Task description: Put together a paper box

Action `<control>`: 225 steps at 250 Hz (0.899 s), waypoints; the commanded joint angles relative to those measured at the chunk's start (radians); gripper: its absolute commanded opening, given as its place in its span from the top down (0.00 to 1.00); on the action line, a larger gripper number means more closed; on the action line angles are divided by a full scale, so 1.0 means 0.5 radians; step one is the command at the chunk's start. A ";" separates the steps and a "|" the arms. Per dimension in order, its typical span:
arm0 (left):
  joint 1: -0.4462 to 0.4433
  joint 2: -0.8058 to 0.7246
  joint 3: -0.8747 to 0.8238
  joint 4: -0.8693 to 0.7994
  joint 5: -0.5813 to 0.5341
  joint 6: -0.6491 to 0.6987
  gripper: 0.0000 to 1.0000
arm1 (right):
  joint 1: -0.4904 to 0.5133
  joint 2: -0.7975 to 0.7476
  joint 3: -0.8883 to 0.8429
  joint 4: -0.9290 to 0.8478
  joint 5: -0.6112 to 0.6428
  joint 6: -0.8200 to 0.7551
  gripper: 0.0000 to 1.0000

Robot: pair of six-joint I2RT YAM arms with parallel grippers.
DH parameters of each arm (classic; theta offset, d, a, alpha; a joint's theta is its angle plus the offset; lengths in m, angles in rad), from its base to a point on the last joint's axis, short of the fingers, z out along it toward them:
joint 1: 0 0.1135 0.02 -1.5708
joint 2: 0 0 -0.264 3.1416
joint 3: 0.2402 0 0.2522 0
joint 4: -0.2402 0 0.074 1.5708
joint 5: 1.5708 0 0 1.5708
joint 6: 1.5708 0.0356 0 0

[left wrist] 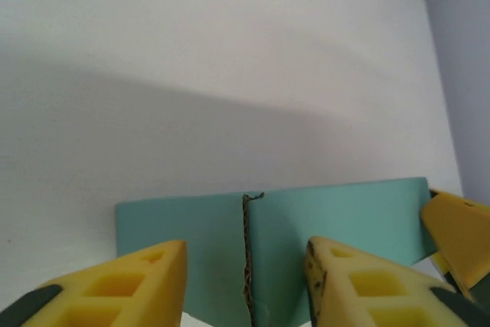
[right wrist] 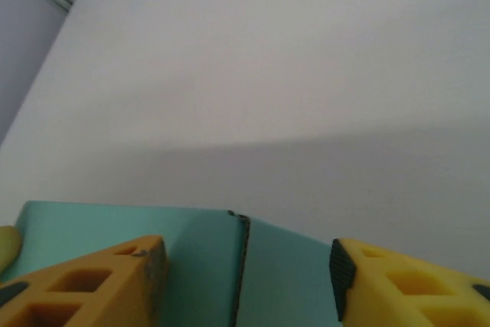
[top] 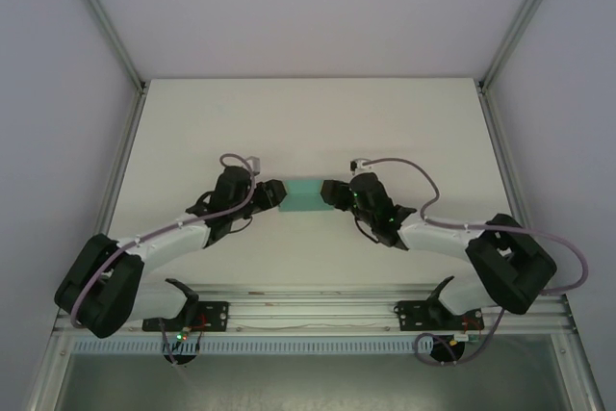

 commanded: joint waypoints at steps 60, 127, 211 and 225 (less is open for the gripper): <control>-0.019 -0.047 0.357 -0.586 -0.077 0.338 0.11 | 0.015 -0.158 0.216 -0.654 0.081 -0.219 0.22; -0.019 -0.077 0.588 -0.746 -0.305 0.469 0.00 | -0.022 -0.221 0.418 -0.790 0.057 -0.415 0.01; 0.018 -0.065 0.954 -1.152 -0.927 0.623 0.00 | -0.053 -0.138 0.862 -1.435 -0.657 -1.635 0.00; 0.051 -0.035 1.001 -1.215 -0.972 0.616 0.00 | -0.056 -0.075 0.966 -1.620 -0.731 -1.906 0.00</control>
